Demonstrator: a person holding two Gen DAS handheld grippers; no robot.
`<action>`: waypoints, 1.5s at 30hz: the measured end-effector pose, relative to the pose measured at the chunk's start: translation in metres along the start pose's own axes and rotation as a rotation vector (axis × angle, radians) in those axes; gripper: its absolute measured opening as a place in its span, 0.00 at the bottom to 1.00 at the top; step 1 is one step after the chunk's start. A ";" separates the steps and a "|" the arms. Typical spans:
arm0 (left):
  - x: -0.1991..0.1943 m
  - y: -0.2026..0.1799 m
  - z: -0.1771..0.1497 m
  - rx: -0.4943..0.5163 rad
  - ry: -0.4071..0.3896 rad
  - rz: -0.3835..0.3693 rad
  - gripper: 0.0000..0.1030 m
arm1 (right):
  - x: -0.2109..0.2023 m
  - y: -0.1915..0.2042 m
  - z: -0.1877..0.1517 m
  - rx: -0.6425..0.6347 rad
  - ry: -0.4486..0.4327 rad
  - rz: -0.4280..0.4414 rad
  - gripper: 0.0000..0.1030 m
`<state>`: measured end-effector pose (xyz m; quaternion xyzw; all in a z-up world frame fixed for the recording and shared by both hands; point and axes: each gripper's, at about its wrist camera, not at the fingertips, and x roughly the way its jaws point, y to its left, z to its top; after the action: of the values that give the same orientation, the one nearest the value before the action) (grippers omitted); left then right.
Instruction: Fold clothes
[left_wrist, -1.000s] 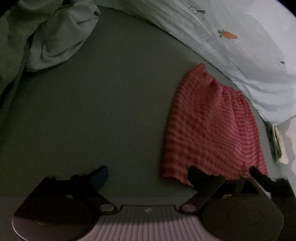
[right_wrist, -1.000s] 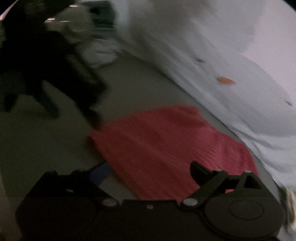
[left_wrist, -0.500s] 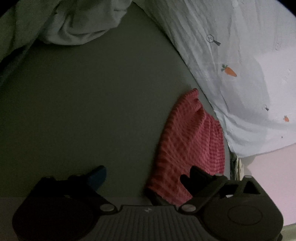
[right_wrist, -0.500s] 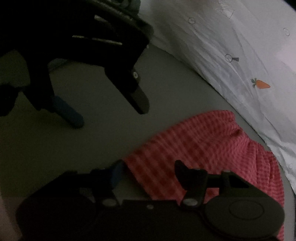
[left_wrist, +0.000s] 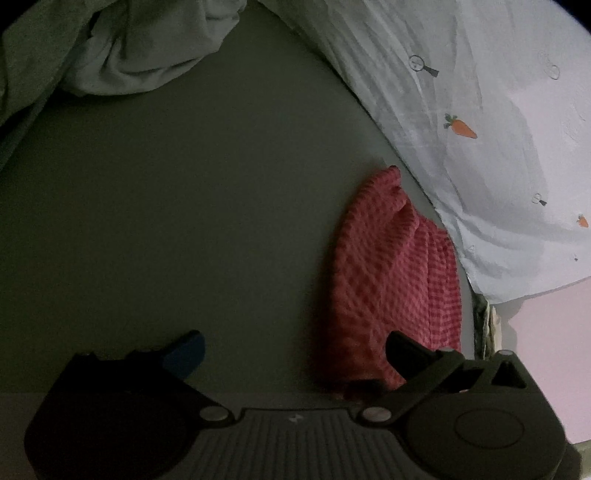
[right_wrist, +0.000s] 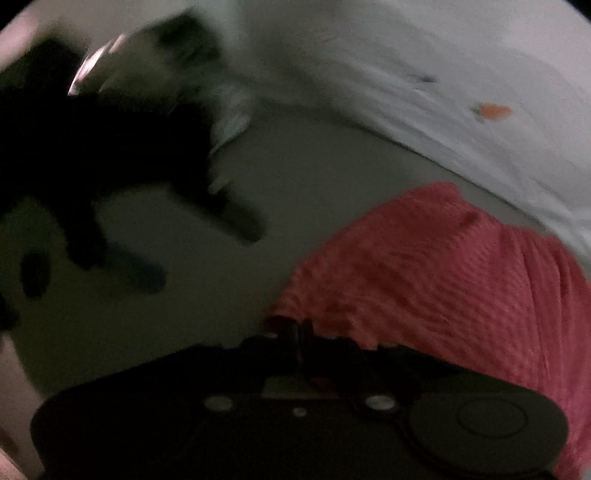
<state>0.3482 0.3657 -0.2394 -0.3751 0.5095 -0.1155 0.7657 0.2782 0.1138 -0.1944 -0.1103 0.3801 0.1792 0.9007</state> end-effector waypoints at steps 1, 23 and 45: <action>0.001 -0.002 0.001 -0.007 0.009 -0.007 1.00 | -0.008 -0.010 0.004 0.058 -0.017 0.007 0.01; 0.123 -0.109 0.104 0.054 0.090 -0.086 0.80 | -0.070 -0.069 0.017 0.231 -0.136 0.045 0.01; 0.134 -0.270 0.070 0.100 -0.130 -0.087 0.07 | -0.131 -0.269 -0.037 0.568 -0.276 0.009 0.00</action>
<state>0.5247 0.1358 -0.1315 -0.3650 0.4356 -0.1493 0.8092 0.2790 -0.1748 -0.1081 0.1729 0.2894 0.0832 0.9378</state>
